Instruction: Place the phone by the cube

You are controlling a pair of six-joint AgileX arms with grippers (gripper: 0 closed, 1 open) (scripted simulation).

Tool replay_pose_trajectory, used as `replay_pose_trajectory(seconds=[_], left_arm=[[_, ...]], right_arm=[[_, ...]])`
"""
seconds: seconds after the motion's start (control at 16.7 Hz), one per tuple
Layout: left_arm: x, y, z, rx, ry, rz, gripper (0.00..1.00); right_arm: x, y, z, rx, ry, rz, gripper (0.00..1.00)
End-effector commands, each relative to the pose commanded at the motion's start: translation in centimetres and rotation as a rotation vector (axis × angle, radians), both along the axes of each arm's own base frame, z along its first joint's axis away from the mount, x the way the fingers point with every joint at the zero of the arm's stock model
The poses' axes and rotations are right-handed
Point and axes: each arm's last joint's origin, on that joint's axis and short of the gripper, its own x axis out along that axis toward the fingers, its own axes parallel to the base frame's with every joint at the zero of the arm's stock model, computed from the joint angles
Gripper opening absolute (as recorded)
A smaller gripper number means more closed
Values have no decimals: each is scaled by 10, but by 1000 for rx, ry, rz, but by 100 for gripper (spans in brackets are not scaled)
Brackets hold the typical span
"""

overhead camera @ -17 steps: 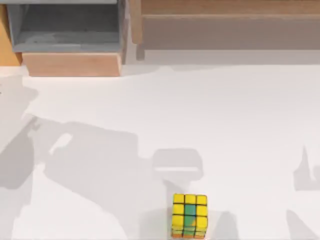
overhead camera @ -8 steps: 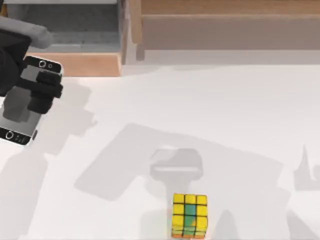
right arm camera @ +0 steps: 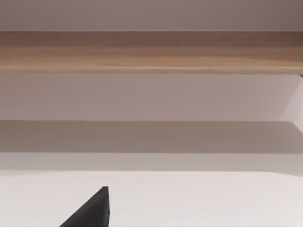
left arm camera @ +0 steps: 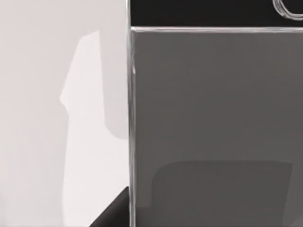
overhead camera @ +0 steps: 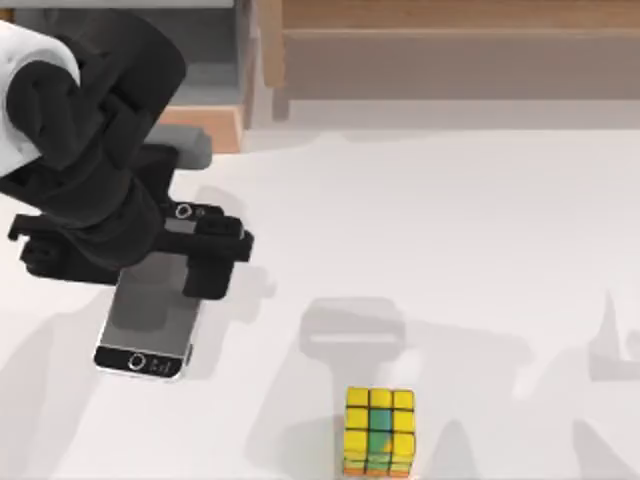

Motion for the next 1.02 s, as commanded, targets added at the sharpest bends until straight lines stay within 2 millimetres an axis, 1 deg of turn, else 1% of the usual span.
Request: replay_pose_trajectory(seconds=[0.24, 0.48, 0.66, 1.02], left_arm=[[-23, -28, -22, 38, 96, 91, 0], [-41, -44, -42, 92, 157, 168, 0], [-48, -49, -50, 115, 175, 199, 0], [-47, -49, -49, 111, 172, 203, 0]], right_arm=[[0, 0, 0, 0, 0, 0, 100], [0, 0, 0, 0, 0, 0, 100], [0, 0, 0, 0, 0, 0, 100], [0, 0, 0, 0, 0, 0, 100]])
